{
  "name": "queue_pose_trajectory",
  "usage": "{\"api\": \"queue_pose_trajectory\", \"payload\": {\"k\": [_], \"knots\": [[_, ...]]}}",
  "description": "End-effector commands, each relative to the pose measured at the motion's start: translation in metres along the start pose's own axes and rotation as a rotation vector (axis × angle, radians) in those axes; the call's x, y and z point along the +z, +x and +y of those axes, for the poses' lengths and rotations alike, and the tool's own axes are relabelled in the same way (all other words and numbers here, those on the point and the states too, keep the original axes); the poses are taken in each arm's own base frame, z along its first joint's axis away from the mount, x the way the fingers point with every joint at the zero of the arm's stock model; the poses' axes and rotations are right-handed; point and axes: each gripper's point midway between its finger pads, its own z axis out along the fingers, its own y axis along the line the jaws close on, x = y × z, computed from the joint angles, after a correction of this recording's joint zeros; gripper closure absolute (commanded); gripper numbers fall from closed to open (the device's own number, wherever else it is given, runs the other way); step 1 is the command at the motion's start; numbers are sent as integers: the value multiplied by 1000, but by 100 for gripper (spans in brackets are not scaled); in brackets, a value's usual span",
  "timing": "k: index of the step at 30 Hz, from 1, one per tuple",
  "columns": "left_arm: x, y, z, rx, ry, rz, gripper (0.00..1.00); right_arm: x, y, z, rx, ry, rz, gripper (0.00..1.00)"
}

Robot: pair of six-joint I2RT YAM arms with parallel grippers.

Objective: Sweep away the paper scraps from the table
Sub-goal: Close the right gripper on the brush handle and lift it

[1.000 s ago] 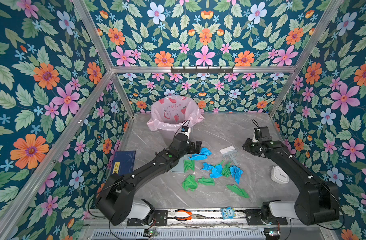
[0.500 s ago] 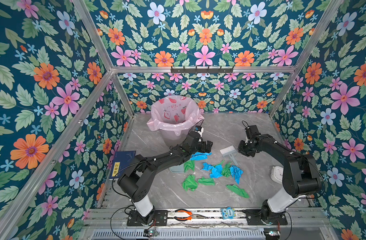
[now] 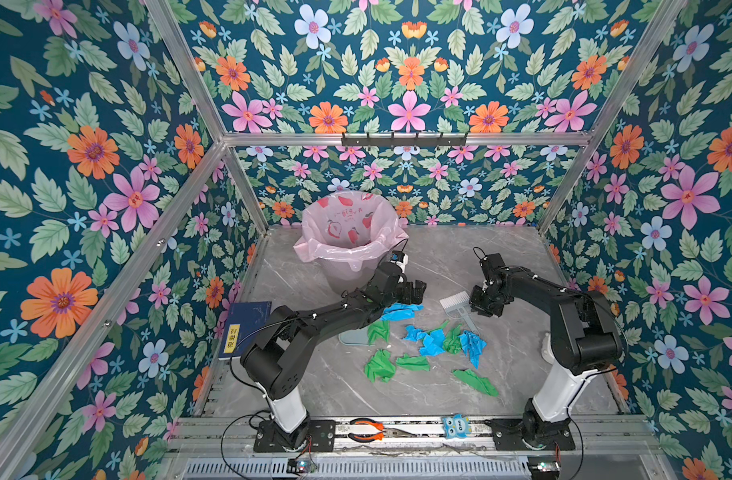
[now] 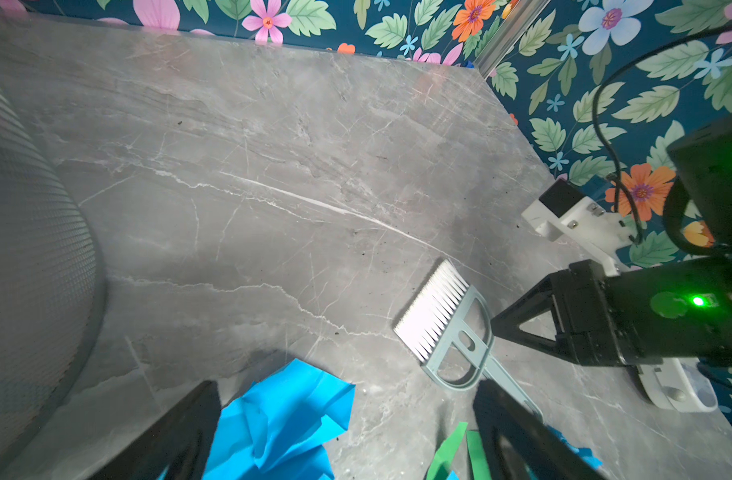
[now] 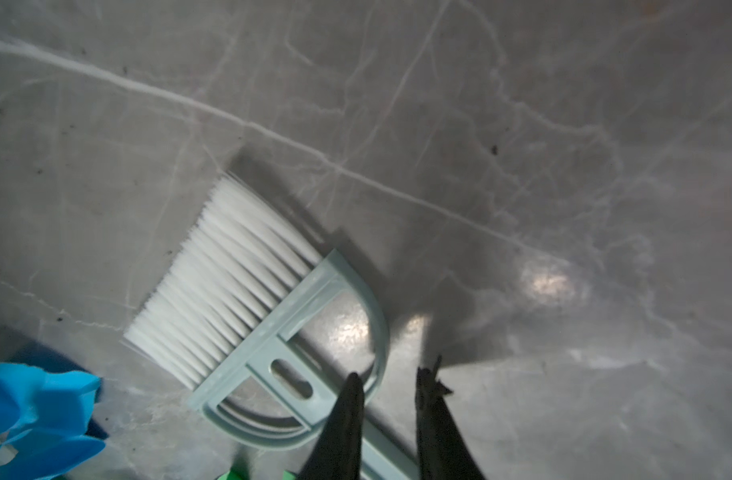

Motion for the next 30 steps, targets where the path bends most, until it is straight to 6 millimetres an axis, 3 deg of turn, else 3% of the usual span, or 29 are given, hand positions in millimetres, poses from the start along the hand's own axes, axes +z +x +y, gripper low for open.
{"api": "queue_pose_trajectory", "payload": {"k": [1, 12, 23, 30], "knots": [[2, -5, -5, 18, 15, -19, 2, 3, 0, -3, -20, 26, 10, 78], [12, 6, -7, 40, 13, 5, 2, 2, -13, -8, -108, 139, -19, 84], [19, 16, -4, 66, 3, 32, 3, 17, -24, -4, -214, 181, 14, 90], [23, 19, -3, 72, 4, 41, 3, 13, -50, 2, -296, 225, -49, 95]]}}
